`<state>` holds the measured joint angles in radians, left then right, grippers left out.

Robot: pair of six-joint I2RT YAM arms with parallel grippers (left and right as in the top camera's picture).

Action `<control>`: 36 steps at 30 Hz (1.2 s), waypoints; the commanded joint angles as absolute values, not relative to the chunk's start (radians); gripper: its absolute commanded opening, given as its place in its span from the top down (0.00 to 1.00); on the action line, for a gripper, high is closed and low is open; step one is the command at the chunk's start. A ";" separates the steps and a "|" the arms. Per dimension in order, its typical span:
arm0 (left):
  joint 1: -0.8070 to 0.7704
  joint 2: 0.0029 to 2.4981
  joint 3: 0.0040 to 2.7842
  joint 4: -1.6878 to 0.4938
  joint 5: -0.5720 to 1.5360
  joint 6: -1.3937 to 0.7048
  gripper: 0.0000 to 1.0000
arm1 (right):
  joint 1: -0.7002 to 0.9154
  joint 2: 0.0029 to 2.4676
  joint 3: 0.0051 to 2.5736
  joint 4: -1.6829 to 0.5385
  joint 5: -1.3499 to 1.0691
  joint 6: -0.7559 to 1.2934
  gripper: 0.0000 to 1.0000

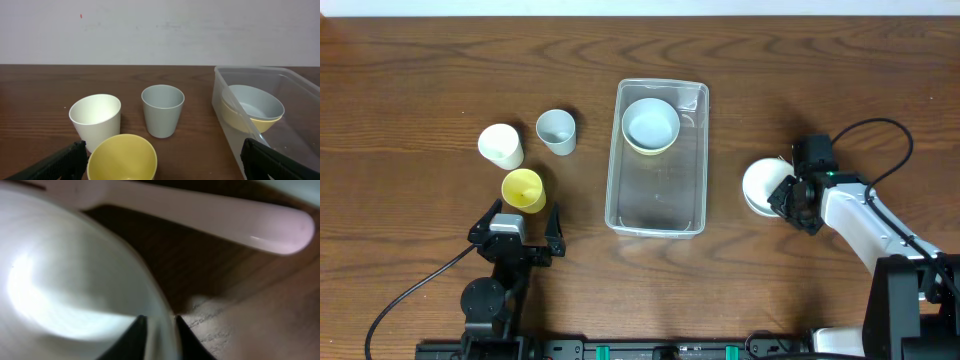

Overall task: Pack container
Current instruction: 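Move the right gripper to the white bowl and grasp its rim, then carry the white bowl and stack it onto the grey bowl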

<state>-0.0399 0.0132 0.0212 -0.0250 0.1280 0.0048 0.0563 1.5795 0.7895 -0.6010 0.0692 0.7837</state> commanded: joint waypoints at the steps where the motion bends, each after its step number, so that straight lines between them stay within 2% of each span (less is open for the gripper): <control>1: -0.036 0.012 0.004 -0.059 0.146 0.019 0.02 | 0.053 1.584 0.780 -0.586 0.069 0.799 0.98; 9: -0.036 0.012 0.004 -0.059 0.146 0.019 0.02 | 0.053 1.576 0.836 -0.567 -0.013 0.723 0.99; 15: -0.036 0.012 0.004 -0.059 0.146 0.018 0.02 | 0.054 1.501 1.000 -0.679 -0.042 0.605 0.99; 21: -0.036 0.012 0.004 -0.059 0.146 0.019 0.02 | 0.055 1.383 1.162 -0.693 -0.209 0.445 0.99; 28: -0.036 0.012 0.004 -0.059 0.146 0.019 0.02 | 0.146 1.352 1.210 -0.533 -0.269 0.432 0.99; 36: -0.036 0.012 0.004 -0.059 0.146 0.019 0.02 | 0.293 1.533 1.212 -0.302 -0.258 0.482 0.99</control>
<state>-0.0399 0.0132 0.0212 -0.0250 0.1276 0.0051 0.2611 1.4620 1.2022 -0.3252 -0.2485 0.4629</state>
